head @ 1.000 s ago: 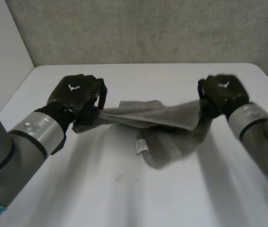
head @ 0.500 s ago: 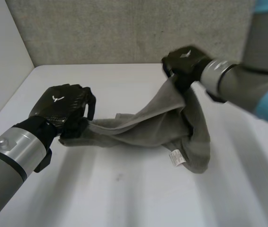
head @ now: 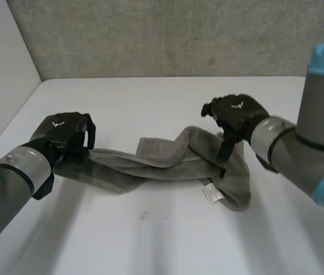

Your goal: Fold the towel.

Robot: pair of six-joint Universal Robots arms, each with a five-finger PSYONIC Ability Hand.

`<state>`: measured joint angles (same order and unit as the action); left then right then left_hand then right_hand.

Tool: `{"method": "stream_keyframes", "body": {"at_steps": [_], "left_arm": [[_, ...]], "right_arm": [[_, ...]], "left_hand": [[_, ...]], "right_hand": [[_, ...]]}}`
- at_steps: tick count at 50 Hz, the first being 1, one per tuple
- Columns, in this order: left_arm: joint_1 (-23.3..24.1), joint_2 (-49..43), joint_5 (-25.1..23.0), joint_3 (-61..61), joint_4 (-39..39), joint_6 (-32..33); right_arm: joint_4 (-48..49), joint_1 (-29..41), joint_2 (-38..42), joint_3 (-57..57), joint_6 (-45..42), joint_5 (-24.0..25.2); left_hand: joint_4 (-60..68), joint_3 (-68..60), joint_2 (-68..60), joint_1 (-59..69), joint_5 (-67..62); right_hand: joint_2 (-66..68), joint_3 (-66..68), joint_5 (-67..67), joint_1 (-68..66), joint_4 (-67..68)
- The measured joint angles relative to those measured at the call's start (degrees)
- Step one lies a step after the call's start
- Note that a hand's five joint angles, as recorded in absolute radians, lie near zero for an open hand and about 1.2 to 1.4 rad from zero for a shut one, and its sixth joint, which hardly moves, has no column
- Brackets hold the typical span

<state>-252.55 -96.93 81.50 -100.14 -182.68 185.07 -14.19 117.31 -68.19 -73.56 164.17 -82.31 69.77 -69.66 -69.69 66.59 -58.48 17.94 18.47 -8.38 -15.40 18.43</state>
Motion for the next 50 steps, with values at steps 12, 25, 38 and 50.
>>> {"method": "stream_keyframes", "body": {"at_steps": [12, 25, 38, 50], "left_arm": [[1.5, 3.6, 0.0, -1.8, 0.4, -0.3], [2.3, 6.1, 0.1, -3.5, 0.5, -0.4], [2.3, 2.6, -0.2, -5.0, -0.6, 0.1], [5.8, -5.3, -0.5, -4.4, -0.7, 0.3]], "right_arm": [[10.7, 4.2, 0.6, -9.4, 11.5, 2.9], [22.6, 11.9, 11.9, -3.0, 13.3, 0.5], [17.7, 10.2, 3.2, -2.9, 4.7, -4.9], [-6.0, 6.7, -0.7, -6.0, -10.4, -0.4]], "left_hand": [[0.0, 0.0, 0.0, 0.0, 0.0], [0.0, 0.0, 0.0, 0.0, 0.0], [0.0, 0.0, -0.1, 0.0, -0.5], [0.0, 0.0, -0.1, 1.9, -1.0]], "right_hand": [[4.3, 4.7, -4.5, -4.4, 5.1], [21.0, 19.7, -18.1, -18.3, 19.9], [49.4, 49.2, -47.1, -40.4, 49.5], [49.4, 49.2, -47.5, -40.4, 49.8]]}}
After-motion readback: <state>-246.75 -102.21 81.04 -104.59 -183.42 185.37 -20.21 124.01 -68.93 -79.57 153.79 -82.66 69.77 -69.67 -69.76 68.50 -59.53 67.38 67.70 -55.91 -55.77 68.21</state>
